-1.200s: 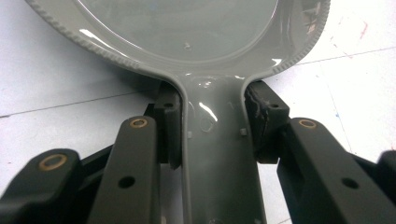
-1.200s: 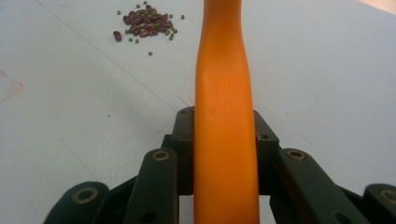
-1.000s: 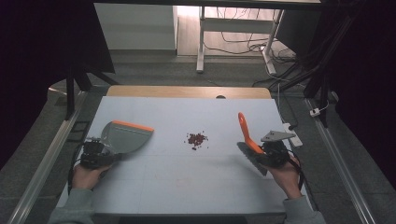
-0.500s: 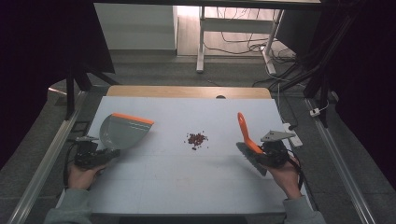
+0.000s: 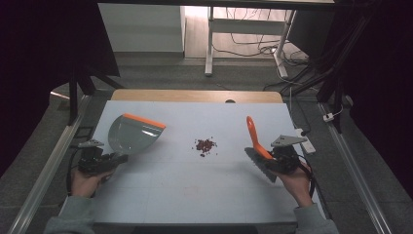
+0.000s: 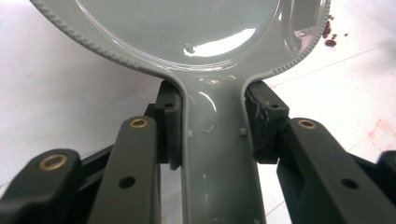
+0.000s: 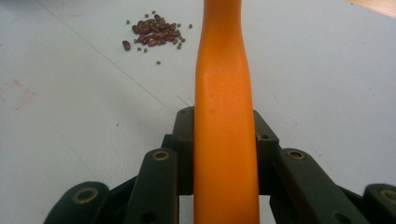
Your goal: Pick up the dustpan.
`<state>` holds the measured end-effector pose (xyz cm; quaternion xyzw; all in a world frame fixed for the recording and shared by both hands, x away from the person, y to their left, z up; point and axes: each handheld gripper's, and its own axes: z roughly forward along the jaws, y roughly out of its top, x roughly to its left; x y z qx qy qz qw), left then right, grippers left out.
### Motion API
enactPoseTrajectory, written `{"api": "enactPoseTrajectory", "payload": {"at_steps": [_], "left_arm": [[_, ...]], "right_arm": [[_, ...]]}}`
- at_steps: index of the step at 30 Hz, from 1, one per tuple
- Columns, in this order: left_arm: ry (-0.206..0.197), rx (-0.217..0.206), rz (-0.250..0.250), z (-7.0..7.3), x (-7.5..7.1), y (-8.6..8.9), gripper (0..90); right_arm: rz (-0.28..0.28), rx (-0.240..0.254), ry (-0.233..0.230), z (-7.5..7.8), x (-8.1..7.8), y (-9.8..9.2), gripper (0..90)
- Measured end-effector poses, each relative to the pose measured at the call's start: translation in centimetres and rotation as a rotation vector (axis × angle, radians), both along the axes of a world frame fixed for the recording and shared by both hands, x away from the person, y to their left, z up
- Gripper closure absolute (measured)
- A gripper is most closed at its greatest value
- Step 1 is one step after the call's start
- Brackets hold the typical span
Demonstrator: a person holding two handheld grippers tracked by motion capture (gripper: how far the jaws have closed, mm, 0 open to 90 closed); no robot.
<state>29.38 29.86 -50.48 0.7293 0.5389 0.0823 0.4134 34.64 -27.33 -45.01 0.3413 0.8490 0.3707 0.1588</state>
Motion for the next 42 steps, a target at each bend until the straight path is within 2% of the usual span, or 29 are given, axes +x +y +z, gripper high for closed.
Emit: {"api": "enactPoseTrajectory", "payload": {"at_steps": [5,8,13,18,24,31,39,42], "left_arm": [[-0.014,0.004,-0.033,0.4,0.1,-0.2,61.8],[-0.021,-0.005,-0.043,0.5,0.1,-0.3,61.8],[-0.025,0.01,-0.066,0.8,-0.2,-0.7,61.8],[-0.055,0.0,-0.127,1.3,-0.6,-1.1,61.8],[-0.051,0.023,-0.145,1.5,-1.1,-1.6,61.8],[-0.057,0.048,-0.194,2.2,-1.5,-2.5,61.7],[-0.055,0.049,-0.234,2.3,-1.6,-3.0,61.7],[-0.037,0.049,-0.263,2.2,-1.6,-3.3,61.7]], "right_arm": [[-0.005,0.02,-0.009,0.1,0.1,0.1,70.4],[-0.005,0.018,-0.014,0.2,0.1,0.3,70.4],[0.009,0.014,-0.016,0.3,0.2,0.8,70.4],[0.006,0.015,-0.02,0.2,0.4,0.8,70.4],[0.002,0.016,-0.024,0.2,0.6,0.9,70.4],[0.017,0.009,-0.03,0.3,0.4,1.2,70.4],[0.012,0.005,-0.022,0.1,0.5,1.3,70.4],[0.013,-0.001,-0.015,-0.1,0.6,1.3,70.4]]}}
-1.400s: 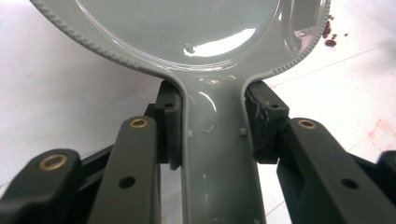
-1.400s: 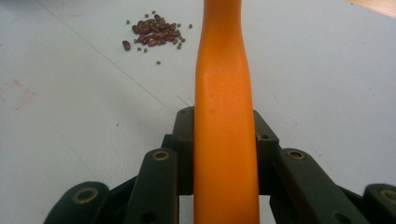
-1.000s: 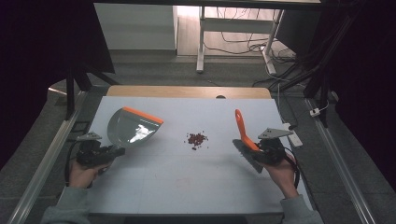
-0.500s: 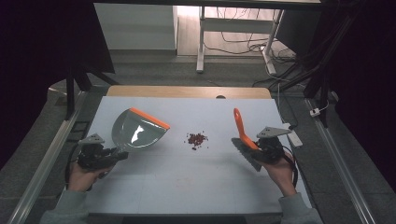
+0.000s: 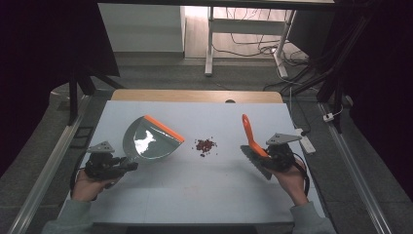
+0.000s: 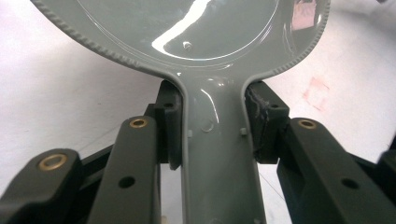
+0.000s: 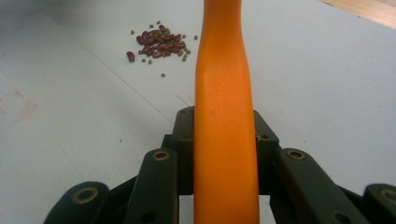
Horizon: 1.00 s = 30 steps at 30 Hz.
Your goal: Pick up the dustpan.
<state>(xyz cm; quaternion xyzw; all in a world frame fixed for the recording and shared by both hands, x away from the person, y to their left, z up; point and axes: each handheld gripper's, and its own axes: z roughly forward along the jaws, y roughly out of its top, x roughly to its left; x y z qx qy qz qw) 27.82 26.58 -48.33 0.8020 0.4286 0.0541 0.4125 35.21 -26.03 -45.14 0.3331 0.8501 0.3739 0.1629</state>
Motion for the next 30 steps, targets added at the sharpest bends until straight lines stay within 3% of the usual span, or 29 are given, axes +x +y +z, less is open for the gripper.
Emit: {"api": "enactPoseTrajectory", "payload": {"at_steps": [19,30], "left_arm": [[0.037,0.068,-0.134,-0.5,-0.1,-2.8,61.7],[0.098,0.136,-0.194,-1.6,0.2,-4.7,61.6]], "right_arm": [[-0.004,-0.003,0.0,-0.1,0.0,0.0,70.4],[-0.002,-0.006,0.003,-0.2,0.0,0.2,70.4]]}}
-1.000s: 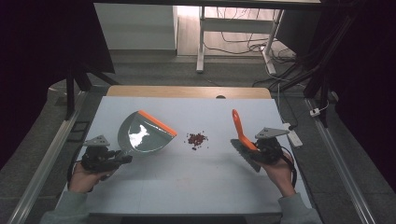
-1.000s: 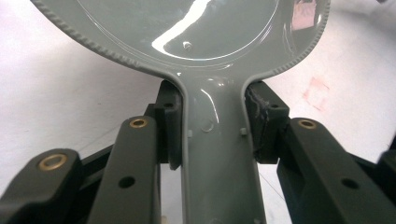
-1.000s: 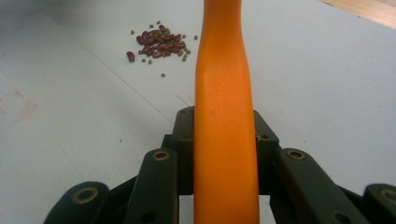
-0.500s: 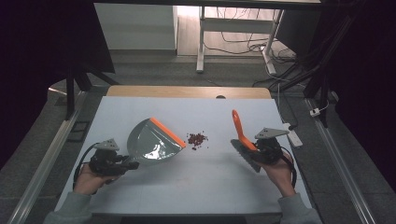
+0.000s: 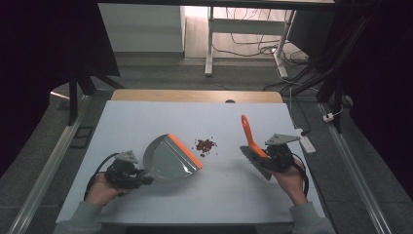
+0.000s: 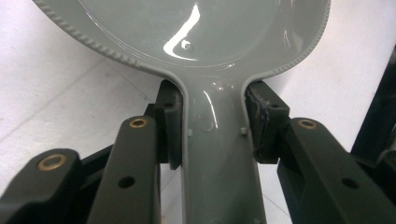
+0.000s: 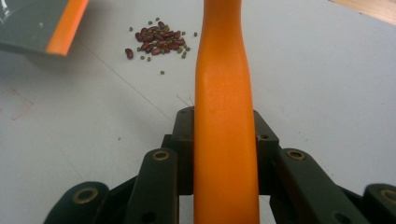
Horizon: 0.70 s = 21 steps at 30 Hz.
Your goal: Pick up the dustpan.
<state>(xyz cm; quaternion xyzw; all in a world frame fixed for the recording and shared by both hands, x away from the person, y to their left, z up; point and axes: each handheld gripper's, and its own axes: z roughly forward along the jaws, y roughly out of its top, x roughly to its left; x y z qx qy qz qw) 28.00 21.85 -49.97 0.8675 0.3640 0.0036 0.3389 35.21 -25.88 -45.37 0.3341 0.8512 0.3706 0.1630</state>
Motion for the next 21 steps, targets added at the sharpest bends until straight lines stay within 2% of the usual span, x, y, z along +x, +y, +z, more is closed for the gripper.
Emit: {"api": "enactPoseTrajectory", "payload": {"at_steps": [4,8,17,21], "left_arm": [[0.012,0.029,-0.005,-0.4,0.1,-0.1,61.6],[0.016,0.029,0.004,-0.4,0.2,-0.1,61.6],[0.033,0.051,-0.022,-0.8,0.4,-1.1,61.6],[0.037,0.051,-0.016,-0.7,0.3,-1.3,61.5]], "right_arm": [[0.001,-0.003,0.001,0.0,0.0,0.0,70.4],[0.0,-0.002,0.001,0.0,0.0,0.0,70.4],[-0.001,-0.006,-0.002,-0.1,0.0,0.1,70.4],[0.0,-0.007,-0.003,-0.1,0.1,0.2,70.4]]}}
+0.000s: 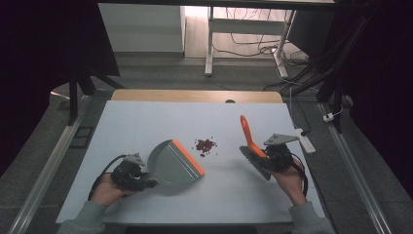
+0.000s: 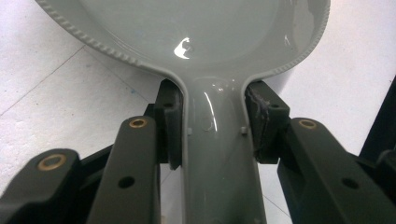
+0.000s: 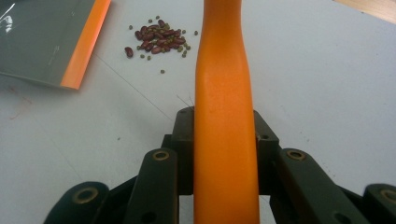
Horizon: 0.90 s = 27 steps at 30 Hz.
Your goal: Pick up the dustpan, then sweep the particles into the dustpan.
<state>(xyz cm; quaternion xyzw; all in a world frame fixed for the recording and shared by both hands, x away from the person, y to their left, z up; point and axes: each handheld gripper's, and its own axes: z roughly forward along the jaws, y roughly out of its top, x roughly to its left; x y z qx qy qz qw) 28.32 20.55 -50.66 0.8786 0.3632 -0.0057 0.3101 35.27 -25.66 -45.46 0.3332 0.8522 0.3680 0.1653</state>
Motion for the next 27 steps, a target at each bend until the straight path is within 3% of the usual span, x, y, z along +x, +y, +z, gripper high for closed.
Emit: {"api": "enactPoseTrajectory", "payload": {"at_steps": [12,23,27], "left_arm": [[0.008,0.001,0.001,-0.1,0.2,-0.1,61.5],[0.012,-0.003,0.0,-0.1,0.2,0.0,61.5],[0.014,-0.003,0.003,-0.1,0.2,0.0,61.5]], "right_arm": [[0.007,0.015,-0.035,1.0,1.1,1.2,70.4],[0.023,0.032,-0.046,2.4,5.3,5.0,70.4],[0.03,0.022,-0.04,2.3,6.0,6.0,70.4]]}}
